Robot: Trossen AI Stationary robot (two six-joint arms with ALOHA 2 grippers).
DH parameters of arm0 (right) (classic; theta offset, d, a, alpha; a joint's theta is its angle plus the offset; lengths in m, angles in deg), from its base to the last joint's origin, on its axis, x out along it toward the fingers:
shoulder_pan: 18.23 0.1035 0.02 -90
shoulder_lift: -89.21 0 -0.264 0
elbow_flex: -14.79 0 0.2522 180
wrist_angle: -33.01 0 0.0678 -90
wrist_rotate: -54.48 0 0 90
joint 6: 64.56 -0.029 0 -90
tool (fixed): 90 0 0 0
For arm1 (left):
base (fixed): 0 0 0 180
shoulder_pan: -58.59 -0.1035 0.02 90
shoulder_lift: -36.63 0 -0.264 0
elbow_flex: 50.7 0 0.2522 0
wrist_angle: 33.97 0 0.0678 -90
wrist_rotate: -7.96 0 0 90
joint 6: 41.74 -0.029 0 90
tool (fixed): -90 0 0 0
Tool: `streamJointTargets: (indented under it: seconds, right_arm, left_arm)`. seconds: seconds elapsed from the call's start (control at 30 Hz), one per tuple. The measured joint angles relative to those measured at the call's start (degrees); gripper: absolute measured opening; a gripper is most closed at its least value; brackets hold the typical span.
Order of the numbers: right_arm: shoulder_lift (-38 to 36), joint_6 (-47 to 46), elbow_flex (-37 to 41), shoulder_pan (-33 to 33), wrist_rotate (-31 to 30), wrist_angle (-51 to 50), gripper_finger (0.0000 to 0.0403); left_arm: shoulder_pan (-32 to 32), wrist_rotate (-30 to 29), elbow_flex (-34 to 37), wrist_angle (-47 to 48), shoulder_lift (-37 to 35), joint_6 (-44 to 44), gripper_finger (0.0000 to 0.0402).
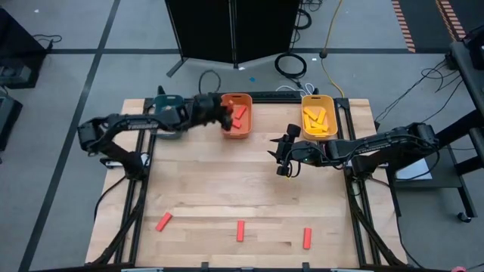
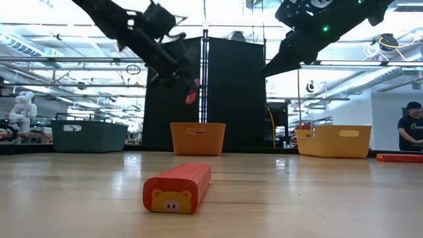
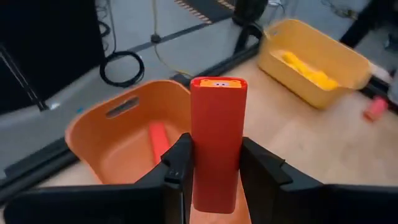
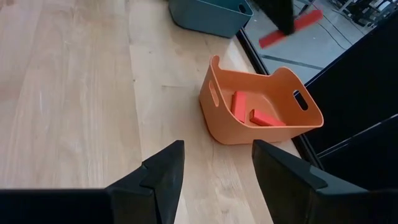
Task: Sort blocks
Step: Put the red block into the orange bin
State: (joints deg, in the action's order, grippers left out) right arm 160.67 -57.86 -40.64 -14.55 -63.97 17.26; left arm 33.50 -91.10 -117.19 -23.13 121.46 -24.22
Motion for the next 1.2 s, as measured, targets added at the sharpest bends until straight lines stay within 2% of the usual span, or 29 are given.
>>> streamJointTargets:
  seconds: [0.23, 0.37, 0.53, 0.83, 1.0, 1.2]
  right_arm:
    - [0.0, 0.0, 0.0, -0.3, 0.0, 0.1, 0.0183]
    - [0.0, 0.0, 0.0, -0.3, 0.0, 0.0, 0.0183]
    - [0.0, 0.0, 0.0, -0.3, 0.0, -0.7, 0.0183]
    - [0.0, 1.5, 0.0, -1.5, 0.0, -0.7, 0.0183]
    - [0.0, 1.5, 0.0, -1.9, 0.0, -1.3, 0.0183]
    - [0.0, 1.6, 0.0, -1.9, 0.0, -1.4, 0.0183]
  left_arm:
    - [-8.5, 13.0, -5.4, 2.2, 8.2, 2.2, 0.0093]
    - [-10.2, 16.4, -9.1, 6.9, 12.8, 2.5, 0.0093]
    - [-10.3, 15.7, -12.3, 11.6, 13.4, -2.9, 0.0101]
    - [-10.2, 14.8, -15.5, 16.6, 13.5, -4.9, 0.0173]
    - [-10.1, 14.8, -17.7, 17.8, 13.4, -6.5, 0.0181]
    - [-5.9, 15.7, -22.9, 32.1, 11.6, -12.7, 0.0182]
